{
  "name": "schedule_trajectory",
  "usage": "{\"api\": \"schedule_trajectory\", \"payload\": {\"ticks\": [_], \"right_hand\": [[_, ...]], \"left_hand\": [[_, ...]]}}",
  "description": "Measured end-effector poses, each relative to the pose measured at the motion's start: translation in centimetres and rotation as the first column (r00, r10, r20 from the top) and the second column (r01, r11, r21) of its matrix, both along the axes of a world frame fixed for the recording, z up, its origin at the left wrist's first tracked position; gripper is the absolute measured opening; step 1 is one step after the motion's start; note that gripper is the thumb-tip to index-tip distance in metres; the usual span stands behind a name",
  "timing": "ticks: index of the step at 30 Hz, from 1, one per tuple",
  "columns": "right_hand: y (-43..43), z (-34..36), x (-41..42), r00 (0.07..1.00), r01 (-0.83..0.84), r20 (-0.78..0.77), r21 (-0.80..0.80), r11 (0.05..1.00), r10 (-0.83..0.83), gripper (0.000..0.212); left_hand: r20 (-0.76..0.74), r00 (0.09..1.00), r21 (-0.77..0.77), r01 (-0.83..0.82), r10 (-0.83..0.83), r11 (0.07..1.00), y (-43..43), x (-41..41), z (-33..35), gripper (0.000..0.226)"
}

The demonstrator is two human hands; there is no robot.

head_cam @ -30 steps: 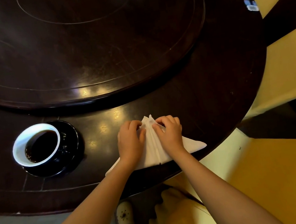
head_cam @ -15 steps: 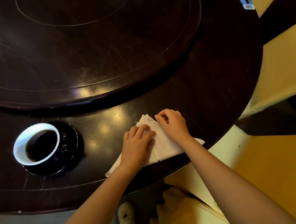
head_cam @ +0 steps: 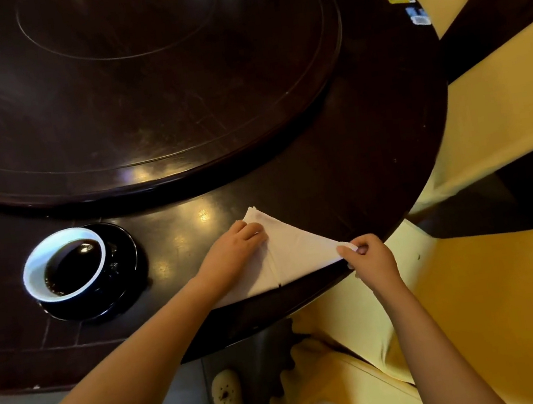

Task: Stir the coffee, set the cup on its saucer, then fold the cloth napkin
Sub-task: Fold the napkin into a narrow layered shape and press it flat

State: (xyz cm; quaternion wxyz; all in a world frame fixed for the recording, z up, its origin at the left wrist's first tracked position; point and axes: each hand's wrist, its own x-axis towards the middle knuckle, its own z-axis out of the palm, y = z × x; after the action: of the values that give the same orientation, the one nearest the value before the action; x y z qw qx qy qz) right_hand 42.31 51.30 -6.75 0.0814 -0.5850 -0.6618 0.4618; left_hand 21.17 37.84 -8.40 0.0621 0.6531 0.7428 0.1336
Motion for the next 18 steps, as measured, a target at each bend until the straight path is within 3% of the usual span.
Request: {"api": "schedule_trajectory", "payload": {"ticks": [3,5,8,11,15,18], "right_hand": [[-0.9,1.6,-1.5,0.983,0.082,-0.15,-0.144,0.986,-0.103,0.025],[-1.9,2.8,-2.4,0.967,0.125,-0.217,-0.059,0.99,-0.134,0.021],[-4.4,4.6,-3.7,0.941,0.061,-0.337,0.093,0.994,-0.026,0.019],[-7.5,5.8,-5.2,0.902,-0.088,-0.409,0.14,0.986,0.138,0.021],[-10.4,4.8,-6.8,0.867,-0.221,-0.417,0.171,0.96,0.274,0.017],[-11.1,3.7,-7.5,0.872,-0.232,-0.381,0.234,0.944,0.308,0.016]], "left_hand": [[-0.039,0.999,-0.006,0.02,-0.02,1.0,0.2,-0.8,0.0,0.036],[-0.088,0.996,0.007,0.002,-0.001,1.0,0.2,-1.6,0.1,0.032],[-0.042,0.997,0.027,-0.056,0.057,0.998,0.1,-2.6,-0.1,0.027],[-0.002,0.996,-0.007,-0.085,0.085,0.996,0.2,-2.8,-0.3,0.029],[0.245,0.951,-0.04,-0.186,0.19,0.982,-0.4,-3.2,0.1,0.038],[0.418,0.822,-0.066,-0.396,0.386,0.916,-3.2,-3.1,1.0,0.043]]}}
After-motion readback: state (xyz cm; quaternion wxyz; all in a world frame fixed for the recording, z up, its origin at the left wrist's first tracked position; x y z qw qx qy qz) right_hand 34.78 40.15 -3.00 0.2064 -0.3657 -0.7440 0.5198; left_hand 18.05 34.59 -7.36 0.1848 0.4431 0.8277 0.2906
